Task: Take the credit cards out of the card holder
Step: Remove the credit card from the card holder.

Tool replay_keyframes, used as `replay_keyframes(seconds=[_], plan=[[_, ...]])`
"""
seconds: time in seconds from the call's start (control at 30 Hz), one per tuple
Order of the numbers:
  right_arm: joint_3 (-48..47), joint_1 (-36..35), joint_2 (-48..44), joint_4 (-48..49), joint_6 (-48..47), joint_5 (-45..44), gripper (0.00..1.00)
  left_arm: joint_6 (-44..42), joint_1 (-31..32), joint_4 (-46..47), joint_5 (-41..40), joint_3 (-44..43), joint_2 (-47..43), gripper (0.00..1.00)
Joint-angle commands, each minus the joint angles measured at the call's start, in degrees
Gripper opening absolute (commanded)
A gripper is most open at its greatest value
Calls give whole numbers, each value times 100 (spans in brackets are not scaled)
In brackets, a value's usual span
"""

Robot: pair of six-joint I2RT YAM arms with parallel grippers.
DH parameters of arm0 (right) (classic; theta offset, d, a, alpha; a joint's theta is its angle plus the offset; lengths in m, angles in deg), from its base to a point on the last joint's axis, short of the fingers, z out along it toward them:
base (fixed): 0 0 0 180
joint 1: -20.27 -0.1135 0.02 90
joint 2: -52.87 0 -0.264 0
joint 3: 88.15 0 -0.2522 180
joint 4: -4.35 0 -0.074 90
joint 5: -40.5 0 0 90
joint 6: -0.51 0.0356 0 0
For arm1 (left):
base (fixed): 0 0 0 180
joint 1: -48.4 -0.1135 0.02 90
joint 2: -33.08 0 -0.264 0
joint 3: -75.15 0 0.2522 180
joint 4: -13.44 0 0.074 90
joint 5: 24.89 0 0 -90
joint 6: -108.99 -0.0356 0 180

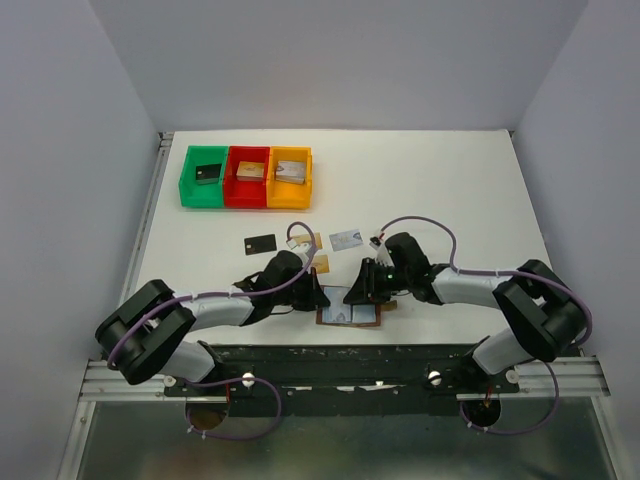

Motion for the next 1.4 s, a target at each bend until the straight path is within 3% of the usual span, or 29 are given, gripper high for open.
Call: replay_keyframes(seconds=[0.0,0.1,0.2,0.3,0.67,1.07,1.37], plan=[[5,-43,156,171,9,155,39,-76,21,-308,-258,129,-169,5],[-4,-43,226,171,-17,164,39,-59,29,-387,-266,85,-354,12],[5,-43,288,180,-17,120,39,-85,29,-589,-301,-11,-574,27],[31,-43,315,224,10,129,39,-111,29,-730,-319,-82,-723,30],[-4,-43,165,189,53,112,39,-156,21,-669,-311,-99,-408,16],[5,-43,288,250,62,164,39,-103,38,-423,-240,-3,-65,10],[250,-43,157,926,334,384,39,-41,100,-317,-258,67,94,8]])
